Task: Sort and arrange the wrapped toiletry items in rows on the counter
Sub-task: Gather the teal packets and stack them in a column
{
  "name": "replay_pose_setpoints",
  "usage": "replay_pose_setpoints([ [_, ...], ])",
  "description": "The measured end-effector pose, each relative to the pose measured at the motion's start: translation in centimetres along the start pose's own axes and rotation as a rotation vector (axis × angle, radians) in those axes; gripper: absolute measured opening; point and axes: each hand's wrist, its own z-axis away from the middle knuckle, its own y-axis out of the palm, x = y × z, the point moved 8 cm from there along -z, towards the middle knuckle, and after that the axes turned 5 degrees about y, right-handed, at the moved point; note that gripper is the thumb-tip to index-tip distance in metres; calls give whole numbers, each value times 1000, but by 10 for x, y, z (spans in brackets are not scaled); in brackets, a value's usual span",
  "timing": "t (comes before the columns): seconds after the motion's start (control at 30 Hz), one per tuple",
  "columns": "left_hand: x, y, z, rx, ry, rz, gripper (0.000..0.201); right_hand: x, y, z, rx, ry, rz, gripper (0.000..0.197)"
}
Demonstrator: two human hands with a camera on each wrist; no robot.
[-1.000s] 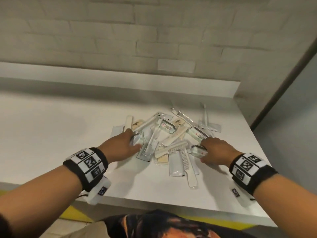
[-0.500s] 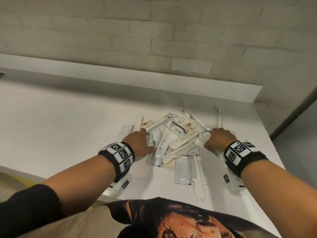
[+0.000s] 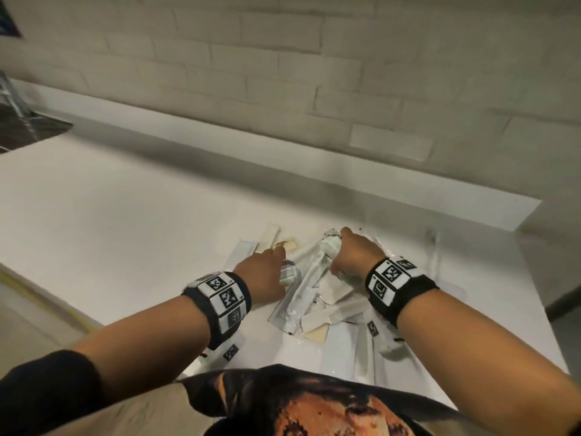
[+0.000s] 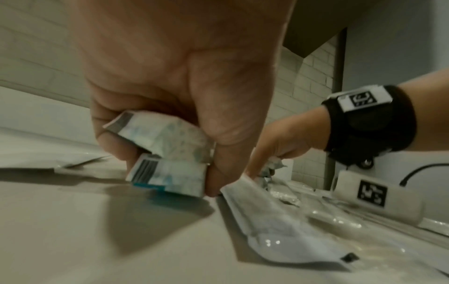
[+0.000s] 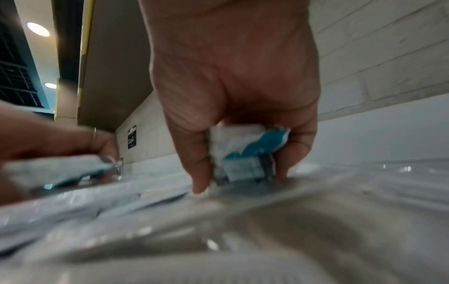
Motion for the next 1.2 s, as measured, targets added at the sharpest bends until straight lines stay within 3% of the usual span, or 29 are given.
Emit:
replay_pose_setpoints([
  [0.13,10,-11,13,-56,-18,133,53,-4,-6,-5,-56,-34,116,59],
  [0.2,22,-21,19,-80,-44,179,59,-8,-20,-1,-151,-76,229,51],
  [0.27,41,-31,21,-107,-60,232,68,-11,-36,5,-254,-118,312,58],
  [0.37,79,-40,15,-84,-134,284,73,-20,-61,12,-322,-49,384,61],
  [0.47,107,-35,2,45,-188,254,69,-31,-78,19,-350,88,477,54],
  [0.57,106,-24,-9,177,-127,232,68,-34,-82,28,-335,181,592,51],
  [0.7,77,-16,-22,257,73,190,73,-22,-72,40,-286,160,877,54],
  [0.77,55,-12,-24,313,202,203,71,-28,-77,45,-232,263,812,50],
  [0.83,37,-7,-21,372,331,204,69,-29,-81,50,-184,348,523,52],
  [0.93,40,-6,-14,354,438,137,70,10,-65,44,-125,325,116,60],
  [1.07,105,-20,-23,204,383,-54,69,106,-9,20,-27,184,-164,69],
  [1.2,161,-31,-34,154,279,-46,72,163,44,2,55,117,-85,73],
])
